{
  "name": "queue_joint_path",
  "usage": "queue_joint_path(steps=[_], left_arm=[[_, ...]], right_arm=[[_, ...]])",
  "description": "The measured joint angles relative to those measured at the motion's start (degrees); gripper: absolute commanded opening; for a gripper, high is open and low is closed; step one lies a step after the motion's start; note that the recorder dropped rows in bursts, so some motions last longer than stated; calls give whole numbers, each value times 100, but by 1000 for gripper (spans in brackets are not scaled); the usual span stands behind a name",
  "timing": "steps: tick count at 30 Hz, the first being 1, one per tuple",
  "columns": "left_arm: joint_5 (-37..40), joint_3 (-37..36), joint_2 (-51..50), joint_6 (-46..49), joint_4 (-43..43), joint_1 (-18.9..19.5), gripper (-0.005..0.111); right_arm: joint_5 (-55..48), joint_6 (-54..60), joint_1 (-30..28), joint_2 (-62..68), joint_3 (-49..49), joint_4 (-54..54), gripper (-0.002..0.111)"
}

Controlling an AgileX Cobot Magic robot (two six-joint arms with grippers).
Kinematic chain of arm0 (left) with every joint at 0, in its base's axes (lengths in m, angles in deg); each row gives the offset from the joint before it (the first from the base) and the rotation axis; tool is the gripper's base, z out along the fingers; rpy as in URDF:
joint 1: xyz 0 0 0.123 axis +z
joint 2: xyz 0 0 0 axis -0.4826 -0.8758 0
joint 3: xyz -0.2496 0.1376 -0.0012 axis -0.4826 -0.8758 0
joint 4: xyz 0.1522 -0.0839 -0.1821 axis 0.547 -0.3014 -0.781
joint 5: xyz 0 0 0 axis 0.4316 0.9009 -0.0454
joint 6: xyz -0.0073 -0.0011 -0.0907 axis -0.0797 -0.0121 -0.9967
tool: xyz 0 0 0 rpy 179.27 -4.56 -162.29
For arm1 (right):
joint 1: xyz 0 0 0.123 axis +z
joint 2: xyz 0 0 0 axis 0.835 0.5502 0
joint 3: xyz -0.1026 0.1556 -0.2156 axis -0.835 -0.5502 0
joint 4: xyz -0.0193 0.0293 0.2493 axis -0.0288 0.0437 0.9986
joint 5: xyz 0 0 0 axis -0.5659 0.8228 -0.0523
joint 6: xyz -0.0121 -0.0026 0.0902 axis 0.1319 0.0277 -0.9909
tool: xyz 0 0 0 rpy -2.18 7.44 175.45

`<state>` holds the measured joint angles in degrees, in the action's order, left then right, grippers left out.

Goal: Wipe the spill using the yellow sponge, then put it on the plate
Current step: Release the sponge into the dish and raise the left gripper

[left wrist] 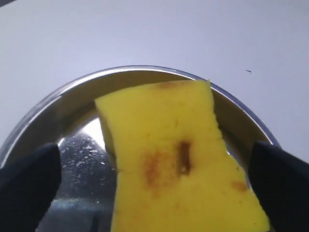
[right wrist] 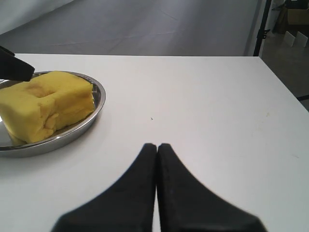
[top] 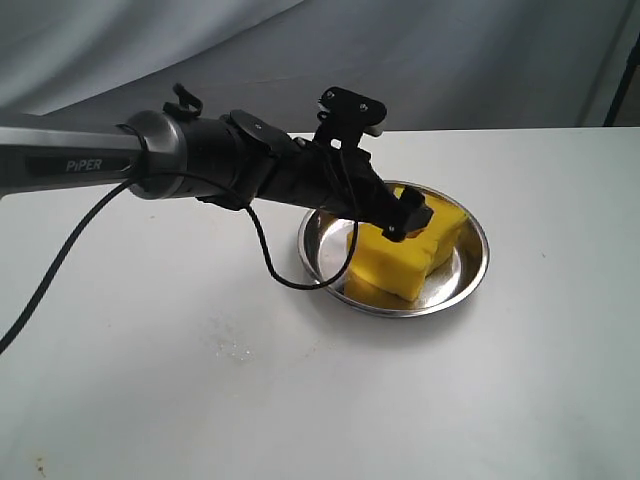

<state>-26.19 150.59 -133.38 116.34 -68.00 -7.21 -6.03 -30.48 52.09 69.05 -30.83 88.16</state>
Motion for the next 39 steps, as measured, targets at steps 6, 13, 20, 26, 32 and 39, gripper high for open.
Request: queue_joint_path(steps=[6, 13, 20, 26, 32, 39], left_arm=[[-788, 0, 290, 13, 15, 0, 90], [-824, -170, 1431, 23, 423, 12, 46], [-689, -978, 2519, 23, 970, 436, 1], [315, -1658, 3446, 23, 1017, 1284, 0], [1167, -2262, 4501, -45, 1545, 2096, 0], [1506, -2848, 5536, -109, 1860, 2775, 0]], right_arm=[[0, 0, 0, 0, 0, 0, 0], [0, 0, 0, 0, 0, 0, 0], [0, 0, 0, 0, 0, 0, 0], [0, 0, 0, 0, 0, 0, 0], [0, 0, 0, 0, 0, 0, 0], [0, 0, 0, 0, 0, 0, 0]])
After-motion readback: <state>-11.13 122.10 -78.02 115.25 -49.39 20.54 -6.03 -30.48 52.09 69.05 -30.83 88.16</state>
